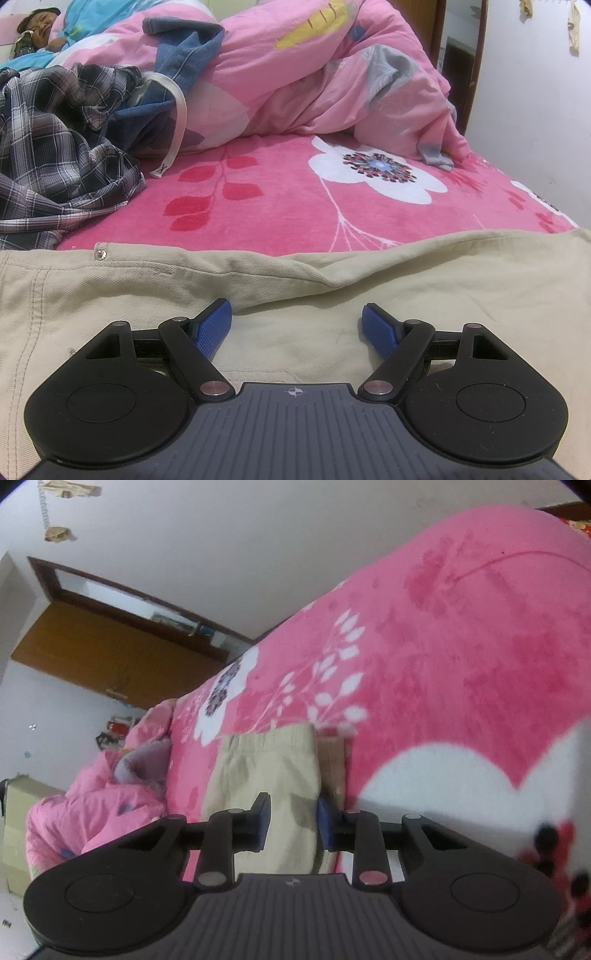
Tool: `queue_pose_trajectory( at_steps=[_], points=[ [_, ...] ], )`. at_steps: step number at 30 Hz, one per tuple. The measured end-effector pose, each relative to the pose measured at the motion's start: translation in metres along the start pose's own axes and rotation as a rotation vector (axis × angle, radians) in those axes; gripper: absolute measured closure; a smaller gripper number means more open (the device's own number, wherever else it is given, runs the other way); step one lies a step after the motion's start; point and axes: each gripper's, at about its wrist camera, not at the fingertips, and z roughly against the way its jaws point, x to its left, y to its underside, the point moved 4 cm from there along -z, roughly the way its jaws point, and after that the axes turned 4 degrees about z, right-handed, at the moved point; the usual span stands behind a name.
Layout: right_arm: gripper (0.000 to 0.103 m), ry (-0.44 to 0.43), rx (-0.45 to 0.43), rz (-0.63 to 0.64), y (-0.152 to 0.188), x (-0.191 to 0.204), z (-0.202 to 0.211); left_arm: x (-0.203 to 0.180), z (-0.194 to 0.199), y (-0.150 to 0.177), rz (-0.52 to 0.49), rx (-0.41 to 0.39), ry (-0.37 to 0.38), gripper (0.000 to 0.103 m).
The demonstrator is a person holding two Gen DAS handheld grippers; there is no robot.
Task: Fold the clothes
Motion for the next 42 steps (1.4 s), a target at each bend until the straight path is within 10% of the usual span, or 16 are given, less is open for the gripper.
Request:
queue_pose_trajectory(
  at_steps=[5, 8, 21, 27, 33, 42],
  points=[
    [0.076, -0.022, 0.049, 0.056, 0.011, 0.003, -0.004, 0.0, 0.0, 0.0, -0.001, 0.0, 0.0, 0.024],
    [0.099, -0.026, 0.052, 0.147, 0.014, 0.013, 0.0, 0.0, 0.0, 0.0, -0.002, 0.001, 0.0, 0.024],
    [0.101, 0.08, -0.026, 0.246, -0.014, -0.005, 0.004, 0.0, 0.0, 0.0, -0.002, 0.0, 0.0, 0.024],
    [0.095, 0.095, -0.268, 0.126, -0.033, -0.03, 0.047, 0.0, 0.0, 0.0, -0.002, 0.0, -0.001, 0.024],
    [0.095, -0.073, -0.144, 0.57, 0.037, 0.065, 0.035, -0.001, 0.0, 0.0, -0.007, 0.0, -0.006, 0.024],
    [0.093, -0.15, 0.129, 1.631, 0.266, 0.134, -0.001, 0.0, 0.0, 0.0, -0.003, -0.002, -0.002, 0.024]
  ],
)
